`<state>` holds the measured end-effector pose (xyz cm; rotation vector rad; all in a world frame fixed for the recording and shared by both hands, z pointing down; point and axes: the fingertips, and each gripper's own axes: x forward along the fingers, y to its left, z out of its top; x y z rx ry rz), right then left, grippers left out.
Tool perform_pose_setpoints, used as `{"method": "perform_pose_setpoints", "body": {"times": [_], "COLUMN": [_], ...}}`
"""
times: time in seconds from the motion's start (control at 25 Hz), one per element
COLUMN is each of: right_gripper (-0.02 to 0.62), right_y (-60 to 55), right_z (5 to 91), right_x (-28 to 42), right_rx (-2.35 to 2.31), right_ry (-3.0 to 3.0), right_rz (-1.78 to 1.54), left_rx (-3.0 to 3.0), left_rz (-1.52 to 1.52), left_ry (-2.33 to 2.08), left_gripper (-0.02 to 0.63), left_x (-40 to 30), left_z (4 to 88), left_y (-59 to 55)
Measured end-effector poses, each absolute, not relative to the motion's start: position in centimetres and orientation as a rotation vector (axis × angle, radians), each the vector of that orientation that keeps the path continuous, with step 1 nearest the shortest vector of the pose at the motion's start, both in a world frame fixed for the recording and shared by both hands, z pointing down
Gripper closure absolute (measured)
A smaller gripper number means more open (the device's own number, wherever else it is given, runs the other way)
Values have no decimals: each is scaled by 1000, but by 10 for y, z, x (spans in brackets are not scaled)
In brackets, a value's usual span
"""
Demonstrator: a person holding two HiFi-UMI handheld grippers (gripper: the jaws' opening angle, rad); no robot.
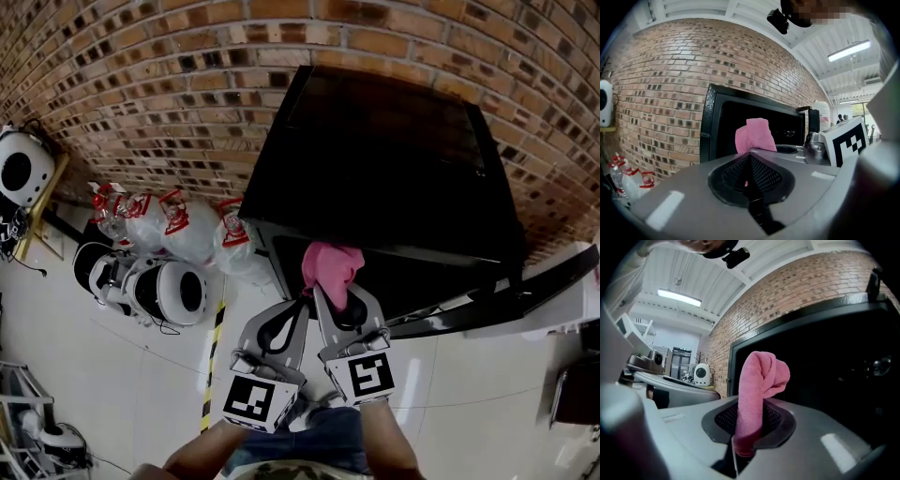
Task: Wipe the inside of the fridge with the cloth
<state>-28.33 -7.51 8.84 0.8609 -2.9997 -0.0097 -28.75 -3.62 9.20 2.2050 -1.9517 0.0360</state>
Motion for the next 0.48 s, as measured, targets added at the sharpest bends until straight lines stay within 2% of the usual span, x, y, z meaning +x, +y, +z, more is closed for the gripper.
{"method": "perform_pose_setpoints", "body": {"times": [0.48], "right_gripper": [537], "right_y": [-123], "right_z": [151], "right_x": [-302], "right_rx": [650], "right_ry": [-3102], "right_rz": [-122], "left_rx": [2250], "left_rz": [69], "left_ry": [-2050], "left_gripper": [594], "left_x": [-288], "left_z": [153], "left_y": [-79]}}
